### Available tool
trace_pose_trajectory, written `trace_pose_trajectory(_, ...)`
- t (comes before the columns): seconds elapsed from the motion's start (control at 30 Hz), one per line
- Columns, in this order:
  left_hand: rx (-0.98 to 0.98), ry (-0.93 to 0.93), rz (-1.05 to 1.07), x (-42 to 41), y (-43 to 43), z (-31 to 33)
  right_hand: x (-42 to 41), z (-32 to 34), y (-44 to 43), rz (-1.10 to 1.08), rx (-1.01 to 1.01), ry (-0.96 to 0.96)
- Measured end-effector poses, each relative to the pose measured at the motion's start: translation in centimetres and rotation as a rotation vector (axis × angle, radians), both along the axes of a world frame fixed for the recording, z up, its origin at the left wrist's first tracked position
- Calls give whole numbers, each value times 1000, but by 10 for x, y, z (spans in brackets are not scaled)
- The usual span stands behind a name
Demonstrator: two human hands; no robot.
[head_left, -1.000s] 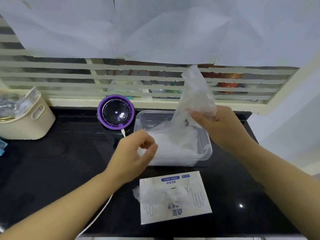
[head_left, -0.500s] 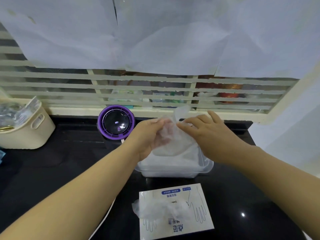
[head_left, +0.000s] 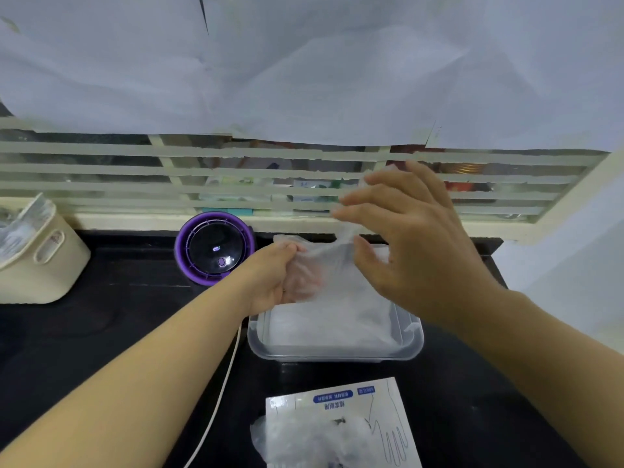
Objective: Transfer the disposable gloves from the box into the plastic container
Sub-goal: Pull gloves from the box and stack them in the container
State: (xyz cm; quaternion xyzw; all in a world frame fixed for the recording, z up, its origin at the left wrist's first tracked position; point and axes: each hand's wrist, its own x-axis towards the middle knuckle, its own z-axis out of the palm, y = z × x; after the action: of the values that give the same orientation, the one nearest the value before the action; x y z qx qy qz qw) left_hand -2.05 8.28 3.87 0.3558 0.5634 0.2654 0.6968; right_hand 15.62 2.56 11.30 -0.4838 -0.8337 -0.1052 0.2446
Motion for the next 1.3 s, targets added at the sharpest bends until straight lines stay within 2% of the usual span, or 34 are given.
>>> trace_pose_trajectory(0.07,-90,-89,-13,-1,4,1,-5,-5,5,104,7,10)
trace_pose_trajectory(0.13,-163,-202,-67,-5,8,3,-3,-11,11,171,-78,-53)
trace_pose_trajectory(0.23,-190,-274,-126,-12,14,5,6,-25,19,110,-218,-282)
trace_pose_trajectory(0.3,-209,-307,-100,-15,16,8,13,-38,25,56,-233,-395)
trace_pose_trajectory(0.4,-243,-332,-52,-16,16,9,23,-57,32,77,-86,-290)
trace_pose_trajectory(0.53,-204,-265,-24,-13,17,6,34,-64,34,237,174,-102)
trace_pose_trajectory(0.6,-145,-179,-24,-12,17,4,39,-63,33,299,221,-107)
trace_pose_trajectory(0.67,-42,-19,-48,-12,15,-1,41,-64,27,341,147,-148)
trace_pose_trajectory(0.8,200,317,-137,-10,9,-12,30,-82,15,288,-299,-326)
trace_pose_trajectory(0.87,339,504,-178,-9,6,-16,20,-96,14,219,-539,-307)
trace_pose_trajectory(0.93,502,727,-216,-8,2,-21,13,-109,17,168,-690,-231)
trace_pose_trajectory(0.97,604,835,-234,-8,-4,-20,10,-114,19,157,-728,-203)
trace_pose_trajectory(1.03,947,1098,-295,-6,-11,-22,3,-122,22,150,-794,-171)
trace_pose_trajectory(1.1,1287,1230,-394,1,-13,-24,0,-127,26,151,-859,-165)
trace_pose_trajectory(1.13,1327,1253,-542,6,-12,-26,-1,-130,27,145,-887,-162)
trace_pose_trajectory(1.17,1245,1254,-695,10,-11,-32,-2,-133,28,139,-918,-157)
trace_pose_trajectory(1.2,1081,1253,-818,13,-7,-41,-2,-135,29,133,-960,-148)
trace_pose_trajectory(1.27,756,1237,-990,16,-1,-54,-3,-138,30,127,-1066,-126)
trace_pose_trajectory(1.3,667,1249,-1052,17,2,-59,-2,-138,31,123,-1124,-116)
